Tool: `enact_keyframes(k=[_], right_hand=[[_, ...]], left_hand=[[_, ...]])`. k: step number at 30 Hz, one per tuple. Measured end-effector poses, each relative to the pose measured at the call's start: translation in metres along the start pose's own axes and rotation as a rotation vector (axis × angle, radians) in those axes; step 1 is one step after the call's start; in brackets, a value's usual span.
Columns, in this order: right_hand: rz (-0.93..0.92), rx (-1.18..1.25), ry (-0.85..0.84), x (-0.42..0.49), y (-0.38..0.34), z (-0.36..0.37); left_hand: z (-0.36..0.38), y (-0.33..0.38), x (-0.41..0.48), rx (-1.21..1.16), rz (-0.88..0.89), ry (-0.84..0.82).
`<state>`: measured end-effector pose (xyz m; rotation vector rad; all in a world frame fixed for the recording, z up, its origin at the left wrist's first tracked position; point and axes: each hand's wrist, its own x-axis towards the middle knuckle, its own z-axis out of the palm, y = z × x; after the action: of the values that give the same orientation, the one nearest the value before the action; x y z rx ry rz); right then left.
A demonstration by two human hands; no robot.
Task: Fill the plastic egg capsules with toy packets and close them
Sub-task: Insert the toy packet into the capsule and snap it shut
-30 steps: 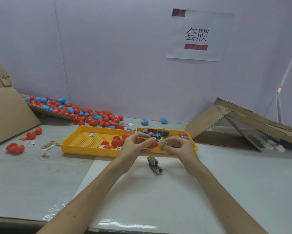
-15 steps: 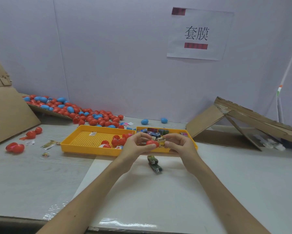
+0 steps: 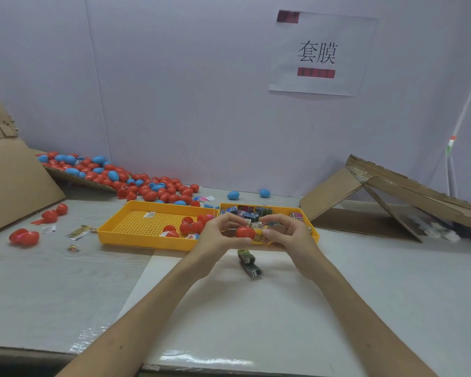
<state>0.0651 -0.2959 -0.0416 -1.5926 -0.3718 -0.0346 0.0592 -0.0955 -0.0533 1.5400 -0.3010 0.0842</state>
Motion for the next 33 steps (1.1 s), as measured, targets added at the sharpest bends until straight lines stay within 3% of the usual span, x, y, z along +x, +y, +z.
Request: enact_keyframes(k=[11,20,33], right_hand=[[-0.018,-0.013,0.04,-0.0005,-0.0003,0.0018],[-0.053,-0.07,-0.026,-0.0041,-0.0041,0.0059],[-0.176,-0.272,0.086,-0.0011,0.0007,0.0047]], left_hand=[[-0.0009,0.0028,-0.0032,-0.003,0.045,-0.056],[-0.0022,0.0006,-0.0012,-0.016,0.025,-0.041],[0.0013,0.0017,-0.0019,0.132,0.074,0.024]])
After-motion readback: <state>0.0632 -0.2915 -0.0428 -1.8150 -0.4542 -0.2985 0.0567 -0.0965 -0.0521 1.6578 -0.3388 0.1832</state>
